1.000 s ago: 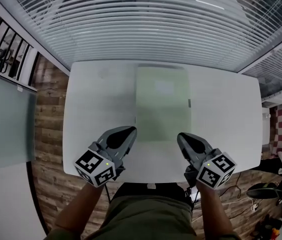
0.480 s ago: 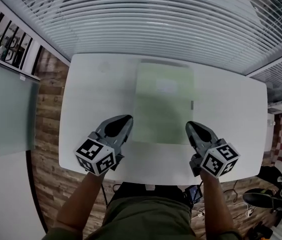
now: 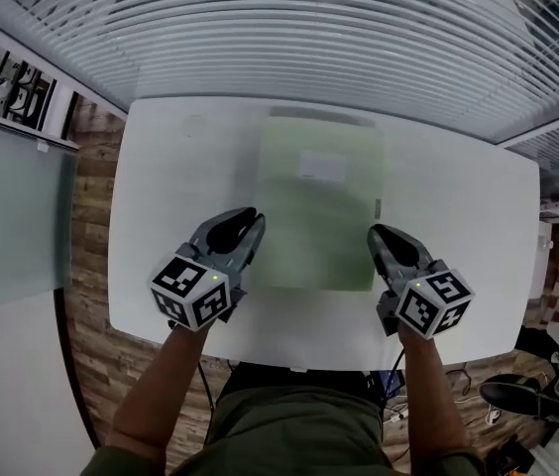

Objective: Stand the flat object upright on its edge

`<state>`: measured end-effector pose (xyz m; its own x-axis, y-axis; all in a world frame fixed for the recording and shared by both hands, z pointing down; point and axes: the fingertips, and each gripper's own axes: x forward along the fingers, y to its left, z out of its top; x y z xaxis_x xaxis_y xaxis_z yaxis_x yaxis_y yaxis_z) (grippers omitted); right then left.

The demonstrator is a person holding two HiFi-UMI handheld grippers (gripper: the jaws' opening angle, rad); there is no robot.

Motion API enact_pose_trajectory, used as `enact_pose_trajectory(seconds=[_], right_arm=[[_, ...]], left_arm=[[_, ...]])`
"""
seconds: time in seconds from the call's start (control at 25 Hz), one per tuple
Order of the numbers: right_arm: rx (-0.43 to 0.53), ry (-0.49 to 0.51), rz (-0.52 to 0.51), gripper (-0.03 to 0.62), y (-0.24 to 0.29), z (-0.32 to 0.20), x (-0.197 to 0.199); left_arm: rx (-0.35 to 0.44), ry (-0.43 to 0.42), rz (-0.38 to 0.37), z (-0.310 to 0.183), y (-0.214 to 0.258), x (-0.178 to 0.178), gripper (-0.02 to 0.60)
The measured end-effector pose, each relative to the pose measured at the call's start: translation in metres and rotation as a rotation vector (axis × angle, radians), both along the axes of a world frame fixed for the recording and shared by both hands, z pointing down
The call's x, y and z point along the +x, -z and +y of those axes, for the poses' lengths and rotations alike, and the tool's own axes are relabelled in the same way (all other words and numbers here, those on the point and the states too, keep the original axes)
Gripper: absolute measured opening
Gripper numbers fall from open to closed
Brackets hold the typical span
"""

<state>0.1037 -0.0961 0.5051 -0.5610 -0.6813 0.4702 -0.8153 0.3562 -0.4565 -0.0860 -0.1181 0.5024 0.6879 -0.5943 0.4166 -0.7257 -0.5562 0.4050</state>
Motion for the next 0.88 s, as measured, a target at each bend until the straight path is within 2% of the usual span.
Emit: enact_pose_trajectory(seconds=[0.52,0.72,0.88], right_arm=[[-0.035,-0.047,0.030,0.089,-0.027,-0.026,0.022],[-0.059,-0.057,0.034,0.104,-0.041,-0.032,0.025],[-0.073,-0.068,0.019,0.153,-0.048,-0.037,0.026]], left_arm=[[-0.059,0.016,-0.035,-0.022,-0.031,0.001,0.075],[-0.089,0.014,-0.029,-0.028,-0.044,0.000,0.101],[-0.114,0.022,-0.004,-0.034,-0.051,-0.001,0.131]])
